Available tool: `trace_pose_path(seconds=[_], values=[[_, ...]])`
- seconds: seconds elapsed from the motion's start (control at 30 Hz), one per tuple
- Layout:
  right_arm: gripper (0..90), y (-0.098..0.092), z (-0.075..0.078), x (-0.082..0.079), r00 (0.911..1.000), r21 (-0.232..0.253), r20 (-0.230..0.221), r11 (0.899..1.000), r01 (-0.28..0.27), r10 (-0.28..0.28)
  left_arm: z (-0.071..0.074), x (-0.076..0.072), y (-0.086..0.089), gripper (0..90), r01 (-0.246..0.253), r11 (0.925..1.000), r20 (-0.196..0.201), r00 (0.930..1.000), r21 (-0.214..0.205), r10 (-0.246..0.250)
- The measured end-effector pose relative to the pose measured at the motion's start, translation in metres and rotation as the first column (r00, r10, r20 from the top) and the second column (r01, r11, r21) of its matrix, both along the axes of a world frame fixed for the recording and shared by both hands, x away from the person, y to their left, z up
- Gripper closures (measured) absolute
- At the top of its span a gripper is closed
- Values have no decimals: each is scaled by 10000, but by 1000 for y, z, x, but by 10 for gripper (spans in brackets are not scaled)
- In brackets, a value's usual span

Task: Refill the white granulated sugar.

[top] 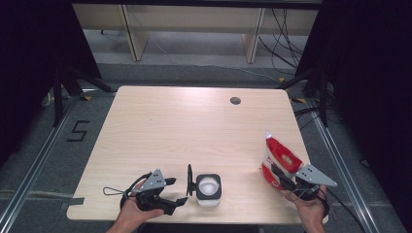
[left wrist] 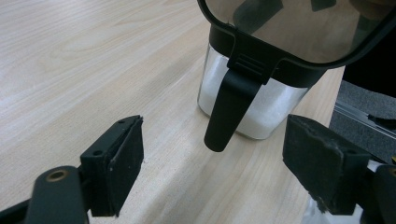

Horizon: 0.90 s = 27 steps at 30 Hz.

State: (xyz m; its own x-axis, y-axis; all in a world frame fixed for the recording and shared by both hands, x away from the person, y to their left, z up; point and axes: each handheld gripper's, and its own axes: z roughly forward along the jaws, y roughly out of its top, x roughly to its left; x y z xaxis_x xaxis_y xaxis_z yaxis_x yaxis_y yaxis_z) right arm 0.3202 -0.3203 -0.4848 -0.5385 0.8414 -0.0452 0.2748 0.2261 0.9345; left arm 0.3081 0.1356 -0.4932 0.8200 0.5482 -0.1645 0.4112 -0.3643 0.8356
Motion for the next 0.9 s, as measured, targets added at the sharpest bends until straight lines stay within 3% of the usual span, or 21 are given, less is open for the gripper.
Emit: trace_pose_path(seconds=[0.1, 0.2, 0.23, 0.27, 0.3, 0.4, 0.5, 0.53, 0.6, 0.67, 0.8, 0.83, 0.9], values=[[628, -3, 1, -5, 10000, 190, -80, 9998, -2, 3, 1, 0, 1, 202, 66, 10000, -6, 10000, -15, -66], [599, -7, 1, -15, 9992, 151, -303, 9995, 265, -260, 1, 0, 0, 202, 53, 10000, 53, 10000, -61, -53], [586, -6, 2, -19, 9983, 334, -446, 9986, 403, -388, 1, 1, 1, 202, 146, 9999, 138, 9998, 64, -147], [573, -7, 2, -20, 9988, 299, -328, 9988, 382, -373, 1, 1, 1, 202, 137, 9998, 146, 9998, 126, -139], [559, -8, 2, -20, 9996, 256, -141, 9993, 266, -262, 1, 0, 0, 202, 88, 9999, 91, 9999, -100, -87], [488, -7, 3, -27, 9960, 606, -568, 9955, 723, -688, 4, 0, 3, 202, -3, 10000, 43, 10000, -60, 3], [457, -10, 3, -33, 9952, 478, -356, 9946, 924, -908, 5, 3, 5, 202, 127, 9999, 270, 9996, 36, -128], [446, -11, 4, -35, 9954, 597, -606, 9952, 781, -745, 6, 1, 4, 202, -43, 9996, -1, 10000, -266, 43], [423, -14, 8, -42, 9934, 362, -455, 9936, 1070, -1053, 9, 0, 5, 202, 46, 9989, 38, 10000, -475, -44], [403, -15, 7, -48, 9893, 486, -724, 9902, 1306, -1269, 12, 0, 5, 206, 239, 9990, 279, 9994, -389, -229], [375, -20, 6, -54, 9879, 269, -789, 9903, 1362, -1337, 14, -1, 6, 223, 215, 9987, 263, 9994, -460, -203], [370, -18, 5, -56, 9854, 368, -831, 9877, 1518, -1484, 15, -1, 6, 227, 191, 9988, 261, 9995, -441, -179], [359, -14, 5, -61, 9773, 823, -1371, 9813, 1740, -1618, 16, -1, 6, 237, 190, 9984, 243, 9995, -525, -177]])
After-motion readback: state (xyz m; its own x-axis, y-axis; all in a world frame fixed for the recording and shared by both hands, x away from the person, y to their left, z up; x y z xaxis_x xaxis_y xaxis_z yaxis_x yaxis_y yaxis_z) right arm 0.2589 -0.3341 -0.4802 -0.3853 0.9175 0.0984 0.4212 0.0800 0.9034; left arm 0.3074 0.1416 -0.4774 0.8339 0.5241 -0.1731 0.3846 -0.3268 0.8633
